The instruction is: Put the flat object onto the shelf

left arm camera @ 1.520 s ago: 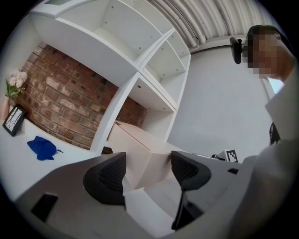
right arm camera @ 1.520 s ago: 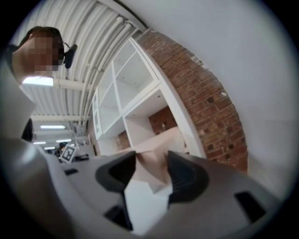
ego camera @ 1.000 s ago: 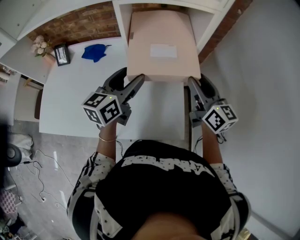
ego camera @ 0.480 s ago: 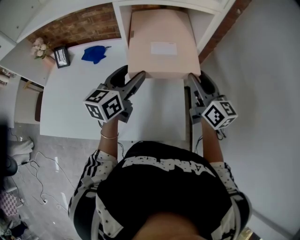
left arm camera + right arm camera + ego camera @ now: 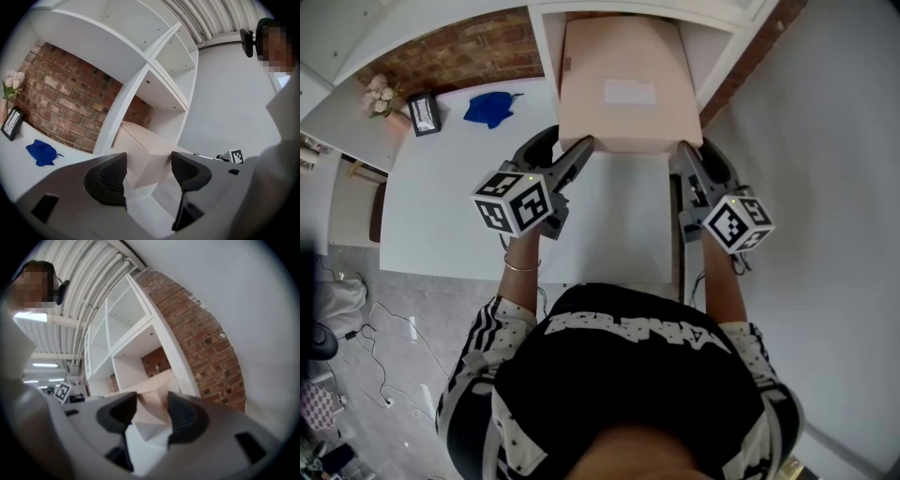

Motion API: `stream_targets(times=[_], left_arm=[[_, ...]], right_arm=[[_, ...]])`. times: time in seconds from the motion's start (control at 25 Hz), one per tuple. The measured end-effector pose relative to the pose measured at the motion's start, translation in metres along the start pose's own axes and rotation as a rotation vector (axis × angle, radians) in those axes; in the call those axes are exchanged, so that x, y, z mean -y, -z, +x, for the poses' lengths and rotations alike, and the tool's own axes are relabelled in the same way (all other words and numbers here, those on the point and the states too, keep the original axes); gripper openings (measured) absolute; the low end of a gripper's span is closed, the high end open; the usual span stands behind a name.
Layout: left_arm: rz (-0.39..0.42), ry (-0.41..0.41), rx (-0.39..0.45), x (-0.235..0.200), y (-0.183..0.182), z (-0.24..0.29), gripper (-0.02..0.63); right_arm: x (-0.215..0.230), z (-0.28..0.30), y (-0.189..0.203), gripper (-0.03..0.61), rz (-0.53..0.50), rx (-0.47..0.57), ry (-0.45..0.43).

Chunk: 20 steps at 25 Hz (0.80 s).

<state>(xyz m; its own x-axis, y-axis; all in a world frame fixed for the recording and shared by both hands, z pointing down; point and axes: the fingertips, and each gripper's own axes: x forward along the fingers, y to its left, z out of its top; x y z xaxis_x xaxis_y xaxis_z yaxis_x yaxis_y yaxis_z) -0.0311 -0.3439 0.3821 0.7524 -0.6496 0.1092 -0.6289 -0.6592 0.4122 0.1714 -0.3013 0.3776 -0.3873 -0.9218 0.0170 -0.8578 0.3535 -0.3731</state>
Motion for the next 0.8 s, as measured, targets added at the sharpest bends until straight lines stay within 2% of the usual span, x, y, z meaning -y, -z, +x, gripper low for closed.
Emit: stream_targets(times=[0.8], left_arm=[[0.0, -0.052, 0.006, -0.013, -0.007, 0.015, 0.313]], right_arm=[[0.009, 0.019, -0.004, 0.221, -0.007, 0.006, 0.03]])
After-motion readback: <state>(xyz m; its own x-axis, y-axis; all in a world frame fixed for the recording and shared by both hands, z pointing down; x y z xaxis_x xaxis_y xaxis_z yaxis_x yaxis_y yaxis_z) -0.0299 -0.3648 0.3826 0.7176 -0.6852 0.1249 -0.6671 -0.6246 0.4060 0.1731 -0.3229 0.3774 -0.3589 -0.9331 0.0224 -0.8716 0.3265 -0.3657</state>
